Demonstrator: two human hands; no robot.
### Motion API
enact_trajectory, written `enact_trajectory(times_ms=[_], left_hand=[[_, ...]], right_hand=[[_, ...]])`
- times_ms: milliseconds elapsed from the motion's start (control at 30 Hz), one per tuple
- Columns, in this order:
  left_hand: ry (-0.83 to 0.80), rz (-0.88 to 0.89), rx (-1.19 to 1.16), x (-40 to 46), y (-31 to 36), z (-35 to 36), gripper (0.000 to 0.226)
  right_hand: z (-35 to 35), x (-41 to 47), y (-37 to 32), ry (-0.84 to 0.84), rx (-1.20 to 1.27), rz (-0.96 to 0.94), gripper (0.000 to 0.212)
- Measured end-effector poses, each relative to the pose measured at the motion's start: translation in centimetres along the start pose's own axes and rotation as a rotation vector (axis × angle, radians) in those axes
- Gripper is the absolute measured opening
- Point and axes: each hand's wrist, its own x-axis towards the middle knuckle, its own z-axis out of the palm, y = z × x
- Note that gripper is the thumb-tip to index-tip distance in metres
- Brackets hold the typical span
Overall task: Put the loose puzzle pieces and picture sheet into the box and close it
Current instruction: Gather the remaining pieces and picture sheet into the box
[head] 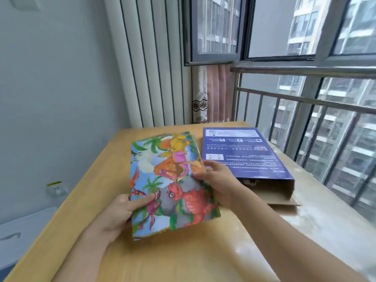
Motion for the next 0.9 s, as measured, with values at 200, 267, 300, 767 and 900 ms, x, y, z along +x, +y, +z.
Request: enact_trajectory(times_ms=[200,267,300,767,900], left_hand=[[0.017,0.296,-0.133,1.4,1.1,4.2,0.037],[0.067,0.462,-0.148,1.4,1.8,6.1,0.031],[0.090,0.538,-0.139,1.3,2.5,6.8,0.031],[0.364,0.667,0.073,0.1,2.2,9.3,0.069],[0.359,0.715,0.172,-0.1,0.4,11.2,0.050]], right_hand=[[-5.5,-4.6,1.4,-0.140,-0.230,-0.282,0.022],[-6.3,-6.1,0.8,-0.118,-0.282,-0.403,0.020],[-6.3,-6.5,0.1,-0.108,-0.288,-0.464,0.020],[-5.2,-7.4,-1.5,0.121,-0.086,-0.660,0.018],[-5.0,-7.1,-0.7,0.292,-0.143,-0.698,0.015]])
